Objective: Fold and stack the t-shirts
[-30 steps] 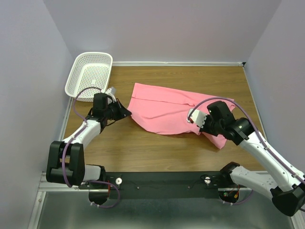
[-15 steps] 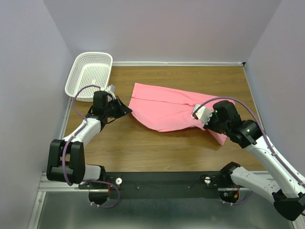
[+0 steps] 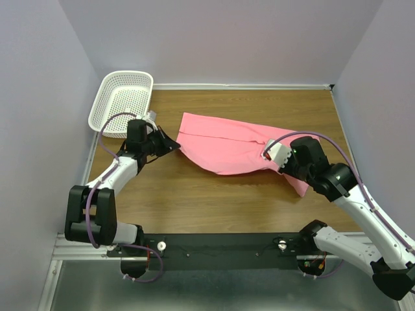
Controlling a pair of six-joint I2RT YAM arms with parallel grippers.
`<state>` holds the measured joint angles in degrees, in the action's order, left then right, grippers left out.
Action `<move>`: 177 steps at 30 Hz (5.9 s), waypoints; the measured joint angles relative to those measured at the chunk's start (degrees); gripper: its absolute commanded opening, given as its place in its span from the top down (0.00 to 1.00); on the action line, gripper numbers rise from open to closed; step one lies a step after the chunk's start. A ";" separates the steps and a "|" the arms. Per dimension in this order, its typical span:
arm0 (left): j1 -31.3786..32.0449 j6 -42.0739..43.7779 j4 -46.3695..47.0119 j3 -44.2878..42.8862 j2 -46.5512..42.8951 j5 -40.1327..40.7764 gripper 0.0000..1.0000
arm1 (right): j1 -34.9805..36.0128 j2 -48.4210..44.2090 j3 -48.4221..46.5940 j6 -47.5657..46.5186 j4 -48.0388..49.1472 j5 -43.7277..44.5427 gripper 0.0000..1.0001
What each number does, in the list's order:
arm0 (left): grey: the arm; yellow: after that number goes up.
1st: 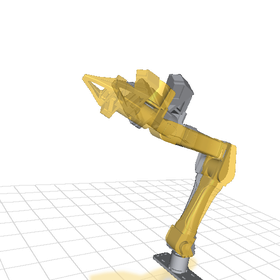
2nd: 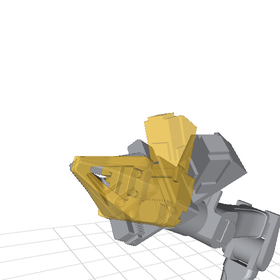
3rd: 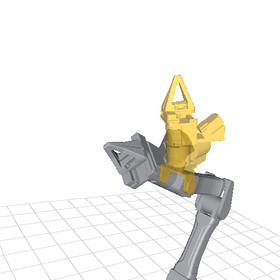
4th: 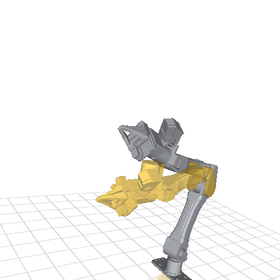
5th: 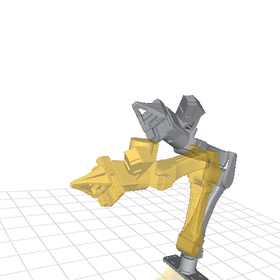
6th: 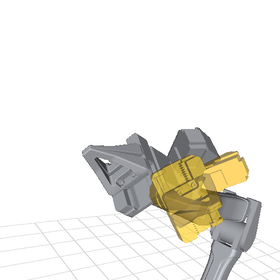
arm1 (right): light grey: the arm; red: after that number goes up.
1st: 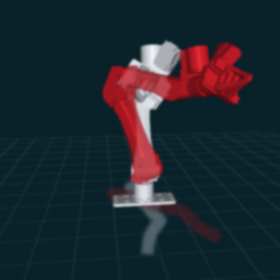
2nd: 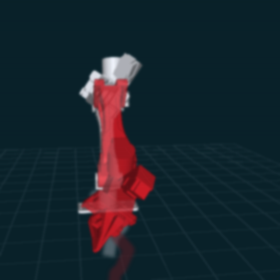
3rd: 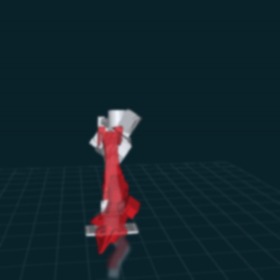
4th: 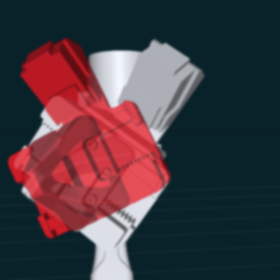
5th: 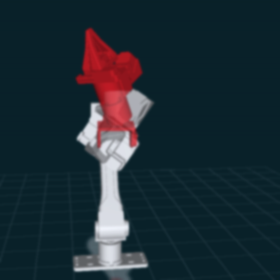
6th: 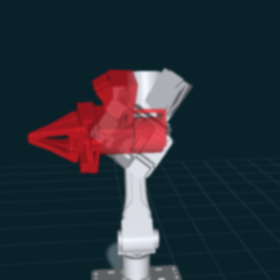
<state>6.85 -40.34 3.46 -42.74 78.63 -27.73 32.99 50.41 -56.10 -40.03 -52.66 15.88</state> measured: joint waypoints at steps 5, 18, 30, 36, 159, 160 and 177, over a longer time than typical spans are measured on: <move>0.00 -1.16 -0.02 0.07 0.24 0.39 1.00 | 0.00 -0.04 0.17 -0.02 0.59 0.76 1.00; -0.39 -4.83 -4.17 7.10 -11.26 7.98 1.00 | 0.00 0.94 4.17 -0.07 3.43 1.64 1.00; -1.11 -6.49 -6.19 7.32 -7.28 12.35 1.00 | 0.00 6.67 5.79 -1.38 6.97 0.31 0.99; -1.16 -6.47 -6.16 6.40 -4.13 12.76 1.00 | 0.00 9.68 6.08 -2.08 9.11 -0.31 1.00; 0.31 5.88 -4.94 5.05 -11.15 7.61 0.46 | -38.34 26.29 -5.35 -1.88 9.68 -44.96 0.37; 0.31 6.12 -4.96 5.49 -14.62 7.76 0.41 | -42.99 29.14 -6.32 0.81 11.96 -44.98 0.37; 0.31 16.94 -6.93 4.39 -42.84 16.76 0.21 | -56.00 64.54 -28.04 28.76 24.20 -40.59 0.33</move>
<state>7.16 -23.40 -3.46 -38.35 35.79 -10.96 -23.00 114.96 -84.14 -11.27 -28.47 -24.71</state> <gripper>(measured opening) 0.786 0.669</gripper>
